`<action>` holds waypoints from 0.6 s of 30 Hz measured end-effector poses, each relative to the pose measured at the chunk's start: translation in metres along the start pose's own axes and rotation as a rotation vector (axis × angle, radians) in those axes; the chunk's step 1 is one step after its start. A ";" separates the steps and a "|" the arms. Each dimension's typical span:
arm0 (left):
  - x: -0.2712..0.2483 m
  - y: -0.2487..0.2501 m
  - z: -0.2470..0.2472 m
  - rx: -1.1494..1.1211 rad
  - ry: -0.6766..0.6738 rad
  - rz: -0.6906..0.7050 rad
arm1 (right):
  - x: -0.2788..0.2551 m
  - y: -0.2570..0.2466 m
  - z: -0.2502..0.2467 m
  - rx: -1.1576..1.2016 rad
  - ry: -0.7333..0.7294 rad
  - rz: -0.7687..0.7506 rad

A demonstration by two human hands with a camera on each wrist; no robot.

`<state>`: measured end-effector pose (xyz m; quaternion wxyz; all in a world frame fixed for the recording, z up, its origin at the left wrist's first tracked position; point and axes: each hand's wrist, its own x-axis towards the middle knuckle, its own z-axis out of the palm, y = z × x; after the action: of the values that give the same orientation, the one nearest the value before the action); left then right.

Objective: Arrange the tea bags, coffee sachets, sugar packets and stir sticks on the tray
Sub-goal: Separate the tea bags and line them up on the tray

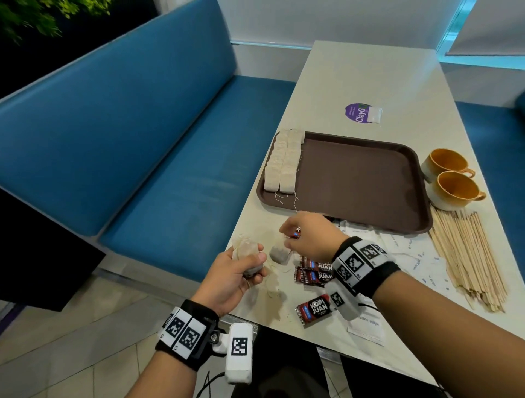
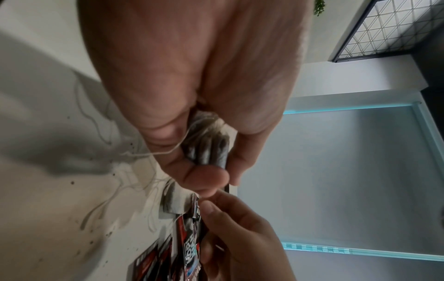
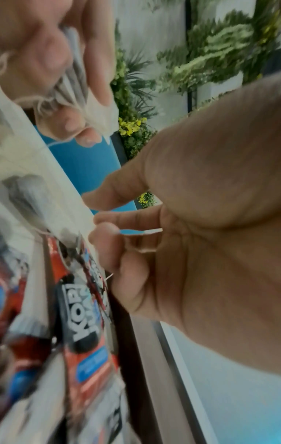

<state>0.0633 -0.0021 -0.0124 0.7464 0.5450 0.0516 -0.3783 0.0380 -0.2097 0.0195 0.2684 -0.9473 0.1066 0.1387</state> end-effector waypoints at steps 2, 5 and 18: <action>0.000 0.001 0.001 0.001 0.004 0.002 | 0.011 -0.003 0.003 -0.138 -0.091 0.022; -0.002 0.002 0.000 0.002 0.007 0.001 | 0.020 -0.005 0.011 -0.269 -0.155 0.047; -0.002 0.001 -0.007 0.004 0.046 -0.003 | 0.007 -0.008 0.017 -0.154 -0.189 -0.102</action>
<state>0.0652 0.0046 -0.0133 0.7434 0.5549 0.0688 -0.3669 0.0435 -0.1947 0.0068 0.2105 -0.9520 0.0215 0.2211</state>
